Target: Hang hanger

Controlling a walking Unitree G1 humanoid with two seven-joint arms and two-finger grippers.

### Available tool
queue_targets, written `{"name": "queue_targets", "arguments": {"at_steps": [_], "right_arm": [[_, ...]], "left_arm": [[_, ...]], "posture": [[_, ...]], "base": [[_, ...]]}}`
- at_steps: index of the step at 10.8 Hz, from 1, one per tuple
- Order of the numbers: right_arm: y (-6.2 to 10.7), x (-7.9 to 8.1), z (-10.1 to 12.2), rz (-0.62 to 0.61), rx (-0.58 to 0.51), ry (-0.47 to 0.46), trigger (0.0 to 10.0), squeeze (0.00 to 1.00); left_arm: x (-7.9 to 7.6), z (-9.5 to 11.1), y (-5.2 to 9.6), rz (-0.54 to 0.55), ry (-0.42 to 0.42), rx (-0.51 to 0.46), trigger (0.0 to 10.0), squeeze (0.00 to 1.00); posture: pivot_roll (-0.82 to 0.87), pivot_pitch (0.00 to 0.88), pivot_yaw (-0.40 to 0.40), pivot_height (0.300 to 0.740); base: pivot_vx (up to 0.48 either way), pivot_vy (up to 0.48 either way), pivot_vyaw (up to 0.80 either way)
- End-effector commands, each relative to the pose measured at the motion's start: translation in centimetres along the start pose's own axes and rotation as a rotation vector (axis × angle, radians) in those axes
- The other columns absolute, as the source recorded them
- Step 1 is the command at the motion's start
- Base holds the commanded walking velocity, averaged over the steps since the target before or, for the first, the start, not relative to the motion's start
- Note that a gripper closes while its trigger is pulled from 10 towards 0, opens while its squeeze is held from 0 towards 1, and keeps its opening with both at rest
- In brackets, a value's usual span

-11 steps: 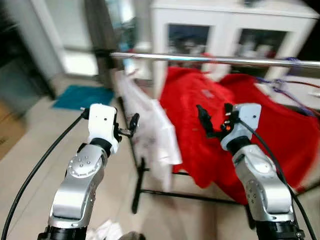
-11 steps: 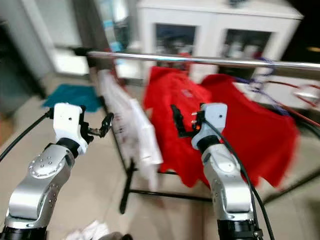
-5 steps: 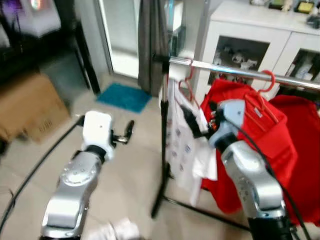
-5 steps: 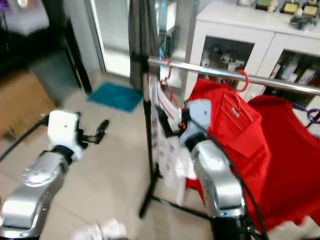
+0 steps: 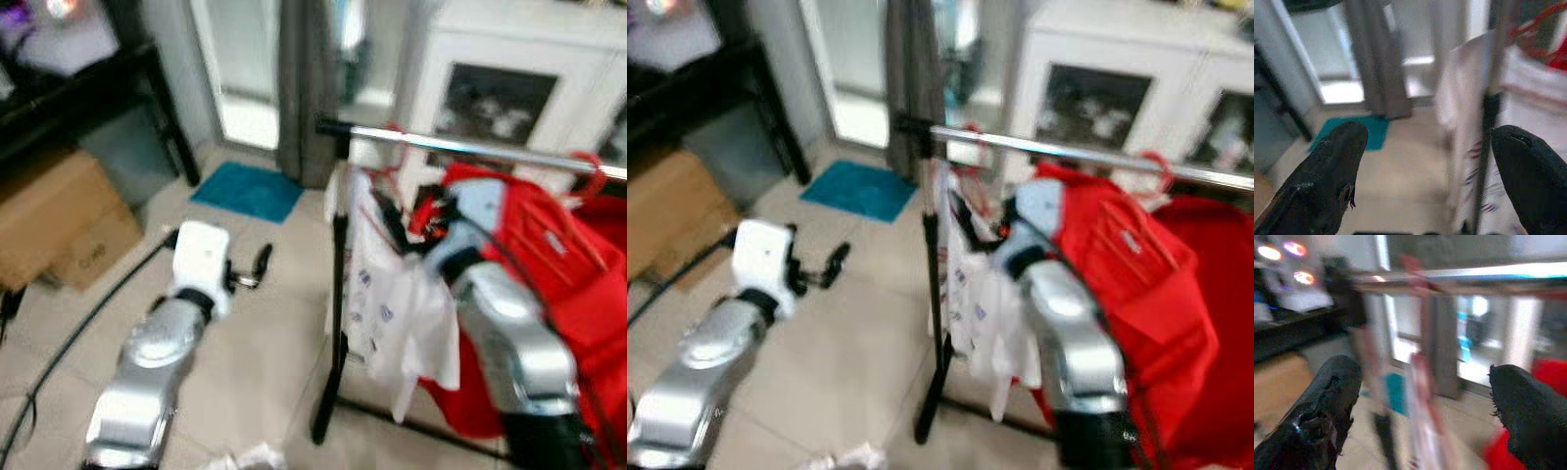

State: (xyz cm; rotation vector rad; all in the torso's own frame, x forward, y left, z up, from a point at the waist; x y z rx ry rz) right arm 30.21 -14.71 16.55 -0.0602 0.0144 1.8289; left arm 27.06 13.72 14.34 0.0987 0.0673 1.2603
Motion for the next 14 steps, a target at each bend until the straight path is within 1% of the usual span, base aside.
{"name": "queue_targets", "arguments": {"at_steps": [1, 2, 3, 4, 5, 6, 7, 8, 9, 10, 11, 13, 14], "right_arm": [[0.0, 0.2, -0.1, 0.021, 0.029, 0.017, 10.0, 0.0], [-0.3, 0.3, -0.4, 0.049, 0.091, 0.047, 10.0, 0.0], [-0.7, -0.3, 0.1, 0.033, 0.096, 0.026, 10.0, 0.0], [-0.9, -0.5, 0.2, 0.037, 0.096, 0.031, 10.0, 0.0], [-1.2, -0.9, 0.3, 0.069, 0.107, -0.001, 10.0, 0.92], [-1.4, -1.1, 0.4, 0.102, 0.132, -0.019, 10.0, 1.0], [-2.2, -1.5, 0.5, 0.146, 0.183, 0.057, 10.0, 1.0], [-2.9, -1.6, 0.8, 0.156, 0.188, 0.075, 10.0, 1.0], [-3.4, -1.9, 0.8, 0.138, 0.204, 0.099, 10.0, 1.0], [-4.1, -2.6, 1.0, 0.101, 0.24, 0.146, 10.0, 1.0], [-4.4, -2.7, 1.1, 0.112, 0.257, 0.134, 10.0, 0.0], [-5.2, -3.3, 0.7, 0.102, 0.278, 0.145, 10.0, 0.0], [-6.1, -3.2, 0.3, 0.13, 0.293, 0.138, 10.0, 0.0]], "left_arm": [[0.1, -0.1, 0.2, -0.023, -0.008, 0.0, 10.0, 0.12], [-0.3, -0.2, 0.5, -0.082, -0.015, 0.015, 10.0, 0.13], [-0.6, -0.6, 0.9, -0.159, -0.034, 0.049, 10.0, 0.13], [-0.6, -0.7, 1.1, -0.201, -0.042, 0.064, 10.0, 0.13], [-0.8, -1.1, 1.4, -0.267, -0.058, 0.1, 10.0, 0.13], [-0.9, -1.3, 1.7, -0.315, -0.07, 0.128, 10.0, 0.12], [-1.0, -1.3, 1.8, -0.359, -0.087, 0.138, 10.0, 0.12], [-1.0, -1.2, 1.7, -0.364, -0.088, 0.138, 10.0, 0.11], [-1.1, -1.1, 1.6, -0.375, -0.09, 0.138, 10.0, 0.12], [-1.3, -1.1, 1.7, -0.4, -0.098, 0.143, 10.0, 0.12], [-1.3, -1.1, 1.8, -0.411, -0.103, 0.149, 10.0, 0.12], [-1.4, -1.3, 2.0, -0.448, -0.108, 0.163, 10.0, 0.12], [-1.6, -1.1, 1.9, -0.481, -0.102, 0.155, 10.0, 0.11]], "posture": [[-0.03, 0.0, 0.03, 0.74], [-0.03, 0.0, 0.03, 0.74], [-0.03, 0.0, 0.026, 0.74], [-0.03, 0.0, 0.026, 0.74], [-0.02, 0.0, 0.015, 0.74], [-0.02, 0.0, 0.015, 0.74], [-0.03, 0.0, 0.02, 0.74], [-0.03, 0.0, 0.023, 0.74], [-0.03, 0.0, 0.024, 0.74], [-0.03, 0.0, 0.023, 0.74], [-0.03, 0.0, 0.024, 0.74], [-0.03, 0.0, 0.033, 0.74], [-0.04, 0.0, 0.044, 0.74]], "base": [[0.0, 0.0, 0.0], [0.0, 0.0, 0.0], [0.0, 0.0, 0.0], [0.0, 0.0, 0.0], [0.0, 0.0, 0.0], [0.0, 0.0, 0.0], [0.0, 0.0, 0.0], [0.0, 0.0, 0.0], [0.0, 0.0, 0.0], [0.0, 0.0, 0.0], [0.0, 0.0, 0.0], [0.0, 0.0, 0.0], [0.0, 0.0, 0.0]]}}
Point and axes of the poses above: a point about 5 cm out from each wrist's last joint towards the gripper, its own y axis pointing back from the gripper into the wrist, its own z axis along the axis of the wrist's last joint, x = y × z, the point moved 1 cm from there along -y, pointing out of the wrist towards the gripper, and after that the axes turned 6 degrees about y, right-handed, at the moved point
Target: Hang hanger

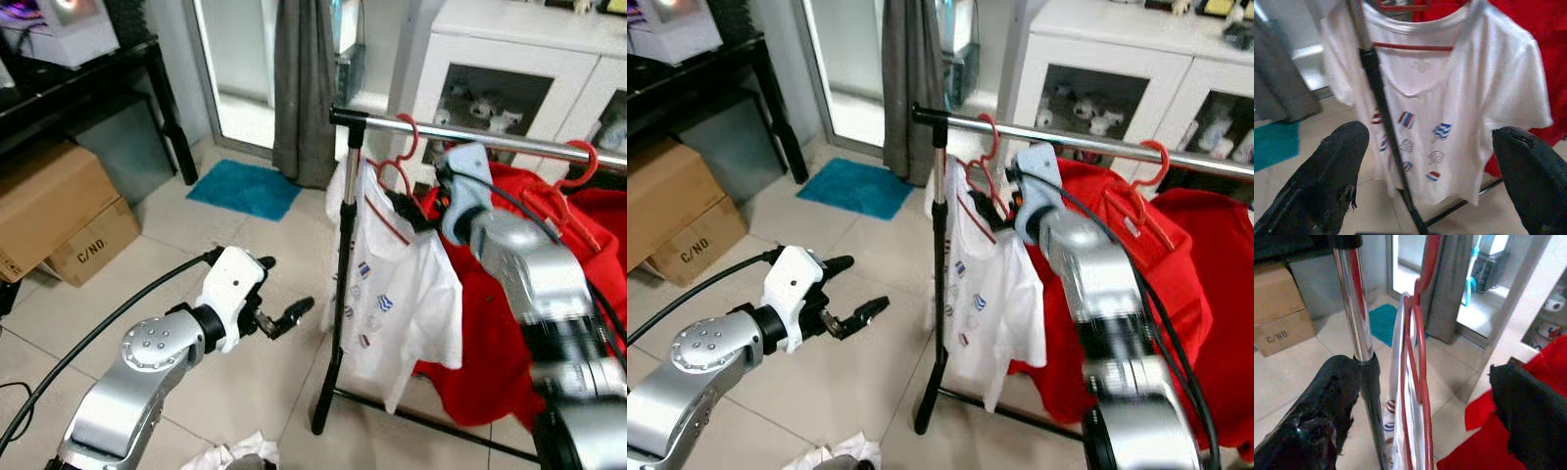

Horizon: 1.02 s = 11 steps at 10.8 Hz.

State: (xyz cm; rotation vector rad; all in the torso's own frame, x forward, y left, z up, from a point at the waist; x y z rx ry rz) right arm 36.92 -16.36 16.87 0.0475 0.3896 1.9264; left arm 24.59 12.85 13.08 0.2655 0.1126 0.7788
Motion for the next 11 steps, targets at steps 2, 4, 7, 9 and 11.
{"name": "queue_targets", "arguments": {"at_steps": [2, 4, 7, 9, 11], "right_arm": [[-1.3, 0.5, 0.0, 0.047, 0.004, -0.012, 10.0, 0.0], [-2.3, -0.3, 0.0, 0.007, 0.026, -0.081, 0.0, 0.0], [-2.9, -0.1, 0.0, 0.053, 0.04, -0.107, 0.0, 0.0], [-3.3, 0.2, -0.5, 0.068, 0.066, -0.122, 0.0, 0.0], [-3.5, 0.2, -0.7, 0.069, 0.076, -0.128, 0.0, 0.0]], "left_arm": [[-0.2, 0.7, -0.2, -0.048, -0.023, -0.006, 10.0, 0.11], [-0.2, 1.0, -0.1, -0.061, -0.024, -0.009, 10.0, 0.11], [-0.3, 1.1, 0.1, -0.063, -0.021, -0.019, 10.0, 0.11], [-0.4, 1.2, 0.1, -0.055, -0.025, -0.021, 10.0, 0.11], [-0.4, 1.2, 0.2, -0.058, -0.031, -0.017, 10.0, 0.1]], "posture": [[-0.04, 0.0, 0.049, 0.74], [-0.03, 0.0, 0.038, 0.74], [-0.03, 0.0, 0.025, 0.74], [-0.03, 0.0, 0.022, 0.74], [-0.03, 0.0, 0.024, 0.74]], "base": [[0.0, 0.0, 0.0], [0.0, 0.0, 0.0], [0.0, 0.0, 0.0], [0.0, 0.0, 0.0], [0.0, 0.0, 0.0]]}}
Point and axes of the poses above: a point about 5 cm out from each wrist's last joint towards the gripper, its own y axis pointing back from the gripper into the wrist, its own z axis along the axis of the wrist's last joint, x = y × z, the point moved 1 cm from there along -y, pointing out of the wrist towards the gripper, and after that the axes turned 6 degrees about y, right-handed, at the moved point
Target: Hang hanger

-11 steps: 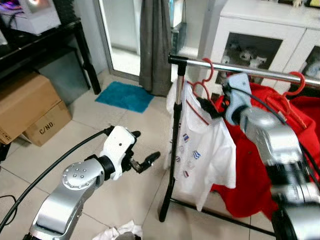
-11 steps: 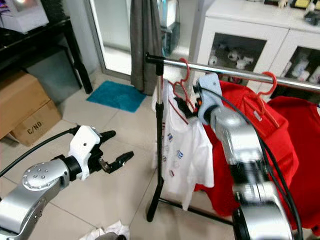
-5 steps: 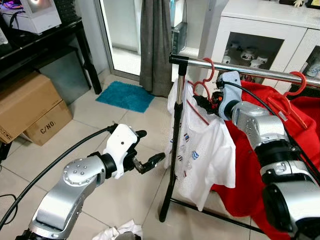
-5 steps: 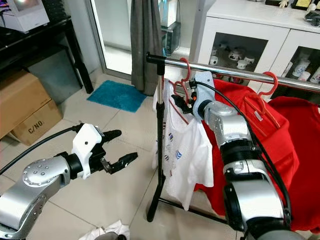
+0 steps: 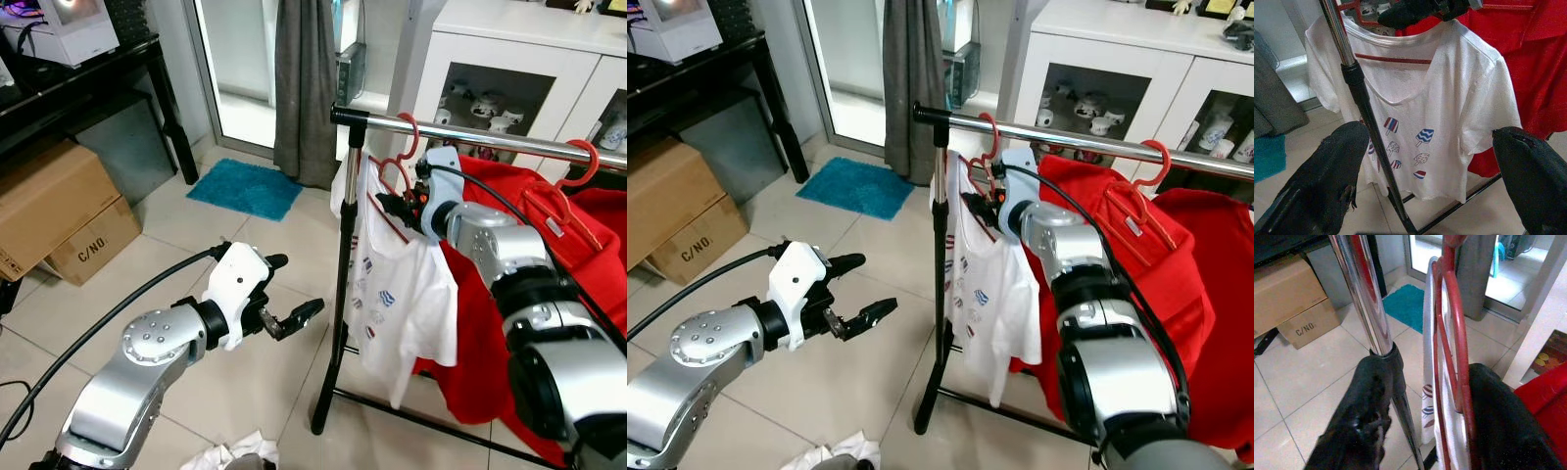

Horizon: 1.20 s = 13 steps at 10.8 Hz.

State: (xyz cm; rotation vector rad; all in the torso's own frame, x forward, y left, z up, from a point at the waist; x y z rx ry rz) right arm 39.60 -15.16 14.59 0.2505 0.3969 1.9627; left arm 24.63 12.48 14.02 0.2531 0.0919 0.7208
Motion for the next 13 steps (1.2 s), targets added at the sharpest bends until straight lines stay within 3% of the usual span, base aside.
{"name": "queue_targets", "arguments": {"at_steps": [1, 5, 7, 13], "right_arm": [[-0.06, -0.09, 0.59, -0.001, -0.017, 0.0, 0.0, 0.0], [-0.21, -0.11, 0.68, 0.001, -0.024, -0.007, 0.0, 0.0], [-0.19, -0.23, 0.87, -0.004, -0.028, 0.005, 0.0, 0.0], [-0.28, 0.07, 1.33, -0.013, -0.046, 0.101, 0.0, 0.0]], "left_arm": [[-0.17, 0.21, 0.18, -0.003, -0.011, 0.001, 10.0, 0.1], [0.01, 0.22, 0.15, -0.004, -0.012, 0.002, 10.0, 0.1], [0.08, 0.16, 0.12, -0.002, -0.012, 0.003, 10.0, 0.01], [-0.08, -0.01, 0.06, -0.008, -0.009, 0.035, 10.0, 0.0]], "posture": [[-0.03, 0.0, 0.024, 0.74], [-0.02, 0.0, 0.026, 0.74], [-0.03, 0.0, 0.029, 0.74], [-0.03, 0.0, 0.035, 0.74]], "base": [[0.0, 0.0, 0.0], [0.0, 0.0, 0.0], [0.0, 0.0, 0.0], [0.0, 0.0, 0.0]]}}
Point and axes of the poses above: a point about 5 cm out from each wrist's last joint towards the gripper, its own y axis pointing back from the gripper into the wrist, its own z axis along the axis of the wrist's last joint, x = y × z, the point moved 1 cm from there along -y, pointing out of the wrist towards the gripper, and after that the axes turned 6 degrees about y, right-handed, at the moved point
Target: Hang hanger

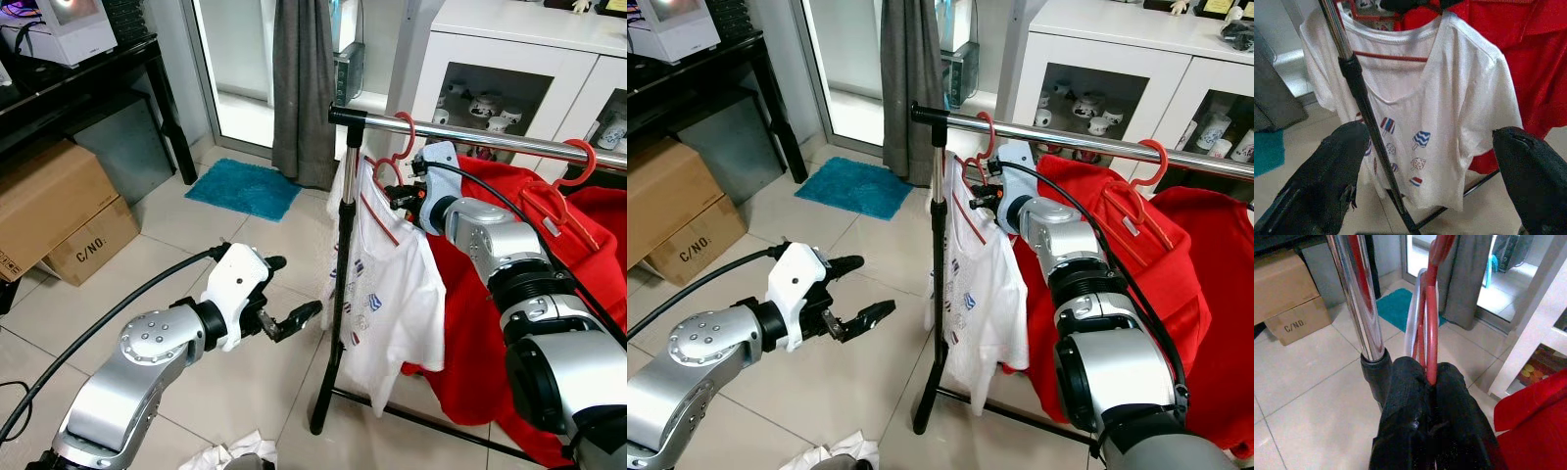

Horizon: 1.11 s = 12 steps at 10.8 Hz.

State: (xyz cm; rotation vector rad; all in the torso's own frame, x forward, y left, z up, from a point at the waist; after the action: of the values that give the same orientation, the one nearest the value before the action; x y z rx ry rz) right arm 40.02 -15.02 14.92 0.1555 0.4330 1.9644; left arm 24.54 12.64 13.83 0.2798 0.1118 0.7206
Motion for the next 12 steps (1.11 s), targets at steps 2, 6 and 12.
{"name": "queue_targets", "arguments": {"at_steps": [2, 6, 12], "right_arm": [[-0.2, 0.4, 1.1, 0.018, -0.048, 0.035, 0.0, 0.0], [0.9, -0.1, 1.9, 0.029, -0.165, 0.072, 0.0, 0.0], [6.2, -1.9, -2.8, 0.104, -0.008, 0.278, 0.0, 0.0]], "left_arm": [[0.6, 0.7, -0.2, 0.064, -0.056, -0.034, 10.0, 0.0], [2.0, 1.5, -0.6, 0.191, -0.018, -0.123, 10.0, 0.0], [0.8, 0.3, -1.3, 0.086, -0.022, -0.042, 10.0, 0.0]], "posture": [[-0.03, 0.0, 0.031, 0.74], [-0.03, 0.0, 0.03, 0.74], [-0.05, 0.0, 0.068, 0.74]], "base": [[0.0, 0.0, 0.0], [0.0, 0.0, 0.0], [0.0, 0.0, 0.0]]}}
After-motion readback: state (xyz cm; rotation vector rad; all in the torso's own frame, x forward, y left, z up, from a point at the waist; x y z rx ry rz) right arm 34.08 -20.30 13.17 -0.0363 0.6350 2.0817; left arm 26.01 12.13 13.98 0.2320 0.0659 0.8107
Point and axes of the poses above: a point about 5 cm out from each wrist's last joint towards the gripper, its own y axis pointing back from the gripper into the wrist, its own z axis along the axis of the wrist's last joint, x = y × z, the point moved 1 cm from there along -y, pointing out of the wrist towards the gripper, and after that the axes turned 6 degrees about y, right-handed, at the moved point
